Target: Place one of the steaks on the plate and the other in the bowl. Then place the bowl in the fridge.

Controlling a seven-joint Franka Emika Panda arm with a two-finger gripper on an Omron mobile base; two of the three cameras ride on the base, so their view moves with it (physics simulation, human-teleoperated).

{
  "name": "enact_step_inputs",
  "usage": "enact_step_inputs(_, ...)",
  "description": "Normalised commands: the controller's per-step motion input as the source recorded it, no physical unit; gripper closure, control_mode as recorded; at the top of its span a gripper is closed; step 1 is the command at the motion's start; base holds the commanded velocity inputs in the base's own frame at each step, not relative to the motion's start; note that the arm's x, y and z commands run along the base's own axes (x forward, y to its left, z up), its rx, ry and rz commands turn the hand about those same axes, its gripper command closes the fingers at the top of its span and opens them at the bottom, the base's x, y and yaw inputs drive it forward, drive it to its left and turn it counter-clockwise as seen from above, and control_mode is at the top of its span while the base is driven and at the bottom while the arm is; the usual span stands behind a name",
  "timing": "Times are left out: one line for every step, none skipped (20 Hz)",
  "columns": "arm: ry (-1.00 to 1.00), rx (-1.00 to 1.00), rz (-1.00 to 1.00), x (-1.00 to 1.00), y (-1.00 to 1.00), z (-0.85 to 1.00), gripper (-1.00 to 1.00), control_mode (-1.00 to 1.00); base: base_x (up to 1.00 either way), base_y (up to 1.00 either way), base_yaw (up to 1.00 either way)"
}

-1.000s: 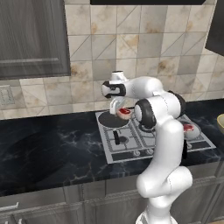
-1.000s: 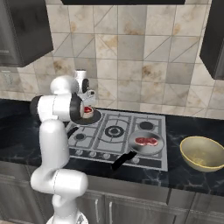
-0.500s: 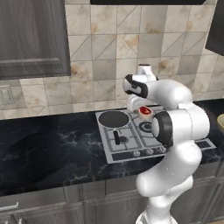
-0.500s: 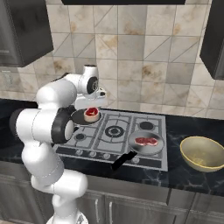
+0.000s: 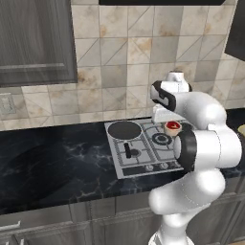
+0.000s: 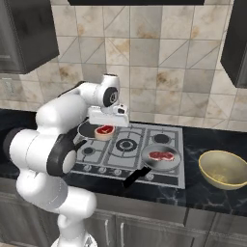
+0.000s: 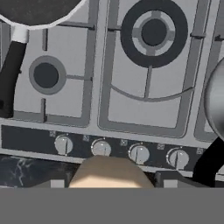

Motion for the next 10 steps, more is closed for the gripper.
enact_step_inputs(0.18, 0.00, -0.40, -0.71, -0.26, 0.04, 1.00, -1.00, 0.00, 0.00, 0.00)
enact_step_inputs(0.21, 0.00, -0.39, -0.78, -0.27, 0.12, 1.00, -1.00, 0.00, 0.00, 0.00)
enact_step_inputs(0.19, 0.00, -0.35, -0.96, -0.22, 0.17, 1.00, -1.00, 0.00, 0.00, 0.00)
enact_step_inputs(0.13, 0.00, -0.30, -1.00, -0.10, 0.18, 1.00, -1.00, 0.00, 0.00, 0.00)
enact_step_inputs(0.13, 0.00, -0.29, -1.00, -0.09, 0.18, 1.00, -1.00, 0.00, 0.00, 0.00)
enact_step_inputs(0.10, 0.00, -0.27, -1.00, -0.06, 0.15, 1.00, -1.00, 0.00, 0.00, 0.00)
enact_step_inputs(0.05, -0.02, -0.25, -1.00, -0.04, 0.10, 1.00, -1.00, 0.00, 0.00, 0.00)
enact_step_inputs(0.03, -0.05, -0.24, -1.00, 0.00, 0.04, 1.00, -1.00, 0.00, 0.00, 0.00)
enact_step_inputs(0.00, -0.10, -0.21, -1.00, 0.00, 0.00, 1.00, -1.00, 0.00, 0.00, 0.00)
enact_step_inputs(-0.03, -0.17, -0.14, -1.00, 0.00, 0.01, 1.00, -1.00, 0.00, 0.00, 0.00)
